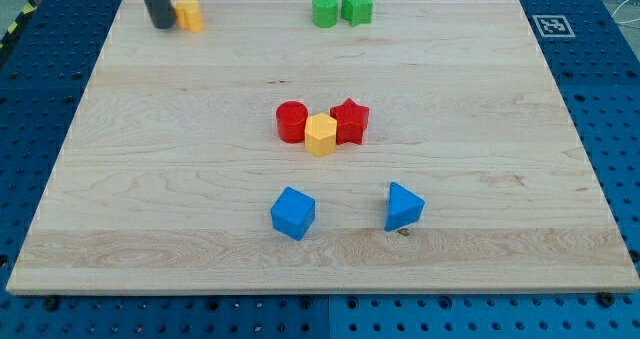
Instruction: Point your arm closer to the red circle
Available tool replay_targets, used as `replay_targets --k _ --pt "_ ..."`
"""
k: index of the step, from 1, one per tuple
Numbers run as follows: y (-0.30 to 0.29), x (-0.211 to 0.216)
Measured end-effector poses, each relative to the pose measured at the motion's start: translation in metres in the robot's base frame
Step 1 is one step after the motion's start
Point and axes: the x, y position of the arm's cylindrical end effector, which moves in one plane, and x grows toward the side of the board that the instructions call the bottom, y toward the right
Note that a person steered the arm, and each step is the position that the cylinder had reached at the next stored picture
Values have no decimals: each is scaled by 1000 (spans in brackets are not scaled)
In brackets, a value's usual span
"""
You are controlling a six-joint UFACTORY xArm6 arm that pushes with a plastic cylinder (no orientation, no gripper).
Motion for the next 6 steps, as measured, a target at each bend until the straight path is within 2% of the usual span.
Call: replay_targets --k 1,2,3,4,6 --pt "5 2" --pt "5 42" --pt "49 70" --pt "80 108" --pt "101 212"
